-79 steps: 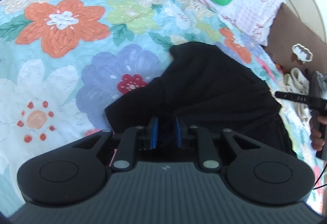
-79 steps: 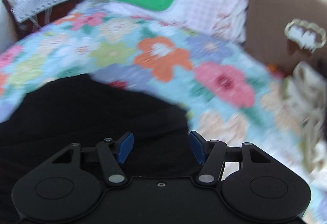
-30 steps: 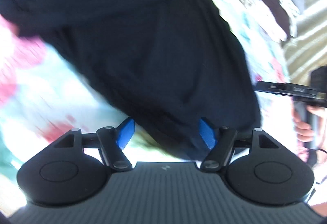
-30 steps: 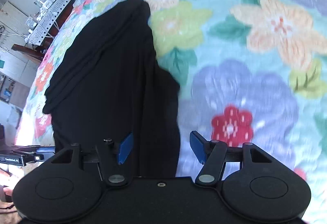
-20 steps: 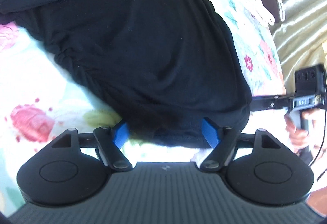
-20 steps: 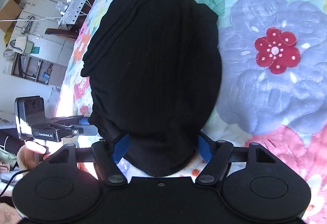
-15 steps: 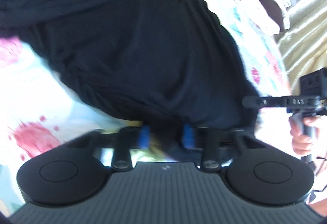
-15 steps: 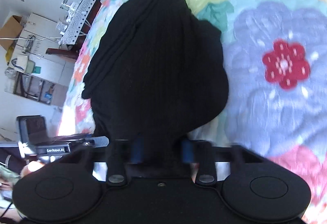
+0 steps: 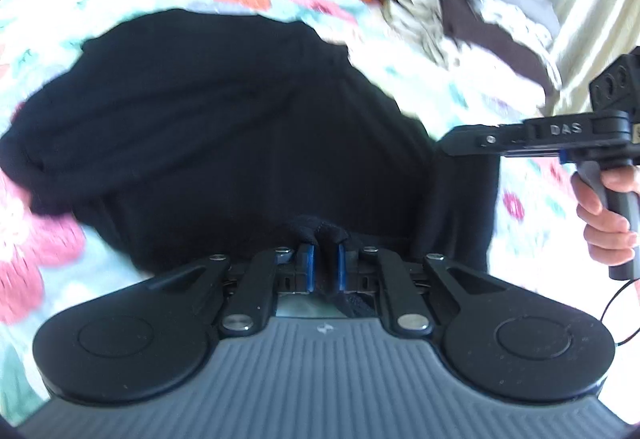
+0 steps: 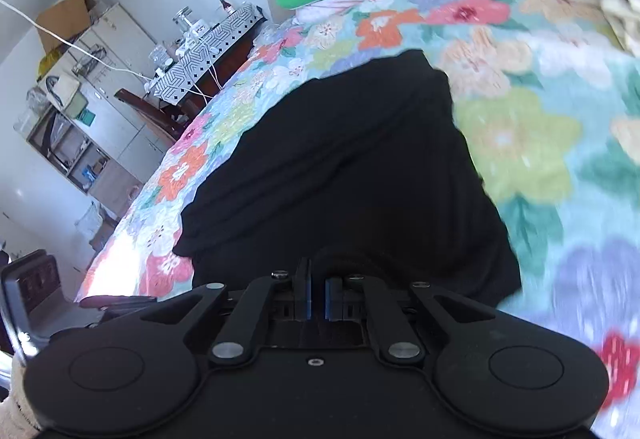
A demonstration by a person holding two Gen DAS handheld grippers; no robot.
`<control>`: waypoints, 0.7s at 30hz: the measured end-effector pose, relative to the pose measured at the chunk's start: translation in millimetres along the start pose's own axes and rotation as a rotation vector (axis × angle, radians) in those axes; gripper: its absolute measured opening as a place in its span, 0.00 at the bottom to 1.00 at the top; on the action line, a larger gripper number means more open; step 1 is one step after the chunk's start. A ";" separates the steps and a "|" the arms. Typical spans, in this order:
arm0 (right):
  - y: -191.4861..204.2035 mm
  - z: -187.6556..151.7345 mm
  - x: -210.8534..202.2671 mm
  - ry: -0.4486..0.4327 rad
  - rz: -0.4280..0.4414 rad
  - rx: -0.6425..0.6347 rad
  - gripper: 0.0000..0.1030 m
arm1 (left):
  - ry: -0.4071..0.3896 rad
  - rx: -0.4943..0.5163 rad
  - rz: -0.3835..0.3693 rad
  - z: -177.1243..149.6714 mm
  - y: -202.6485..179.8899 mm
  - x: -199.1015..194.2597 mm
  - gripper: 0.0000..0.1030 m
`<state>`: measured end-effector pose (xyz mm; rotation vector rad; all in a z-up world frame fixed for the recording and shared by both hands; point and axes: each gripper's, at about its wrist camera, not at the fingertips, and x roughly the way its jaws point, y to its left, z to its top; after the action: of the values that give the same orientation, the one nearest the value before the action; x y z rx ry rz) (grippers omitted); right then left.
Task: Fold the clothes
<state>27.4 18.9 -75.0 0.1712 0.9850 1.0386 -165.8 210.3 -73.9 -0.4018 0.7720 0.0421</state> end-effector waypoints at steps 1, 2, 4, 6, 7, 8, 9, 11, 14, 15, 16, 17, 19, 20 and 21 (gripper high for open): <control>2.2 15.8 7.9 0.000 0.002 -0.011 0.08 | -0.015 -0.020 -0.001 8.4 6.9 -0.2 0.09; 4.4 31.7 15.8 -0.001 0.004 -0.021 0.08 | -0.029 -0.038 0.002 17.8 14.7 -0.2 0.09; 9.0 67.8 35.7 0.017 0.005 -0.046 0.08 | -0.052 -0.079 0.028 38.0 32.0 0.1 0.09; 13.8 105.4 57.0 0.041 0.005 -0.071 0.08 | -0.062 -0.140 0.059 59.5 53.0 3.3 0.09; 17.2 123.6 69.7 0.058 -0.002 -0.087 0.08 | -0.067 -0.169 0.075 69.9 63.5 5.1 0.09; 21.8 141.0 85.0 0.078 -0.015 -0.106 0.08 | -0.075 -0.190 0.091 78.7 73.4 7.7 0.09; 26.3 158.4 100.3 0.099 -0.029 -0.125 0.08 | -0.082 -0.211 0.110 87.3 83.6 10.5 0.08; 31.0 183.9 129.5 0.131 -0.053 -0.149 0.08 | -0.084 -0.247 0.165 101.4 106.2 17.1 0.08; 33.8 206.4 172.9 0.188 -0.073 -0.160 0.08 | -0.092 -0.307 0.233 114.4 135.9 28.0 0.08; 35.8 211.9 185.5 0.205 -0.075 -0.168 0.08 | -0.097 -0.328 0.239 117.9 144.1 32.3 0.08; 37.6 216.8 197.0 0.215 -0.091 -0.180 0.08 | -0.102 -0.351 0.244 121.0 153.3 36.1 0.07; 38.1 221.3 208.1 0.230 -0.113 -0.192 0.08 | -0.112 -0.381 0.251 121.3 167.8 37.1 0.07; 32.9 229.2 228.0 0.275 -0.151 -0.186 0.09 | -0.127 -0.426 0.263 117.9 186.1 40.1 0.07; 27.1 231.9 232.8 0.286 -0.167 -0.168 0.11 | -0.133 -0.444 0.266 115.5 194.5 42.1 0.07; 21.4 234.5 233.1 0.293 -0.176 -0.148 0.16 | -0.134 -0.459 0.264 112.6 202.1 44.2 0.07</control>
<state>222.9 286.3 -67.6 -0.1919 1.1593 0.9859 -95.4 433.6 -99.9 -0.7220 0.6759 0.4956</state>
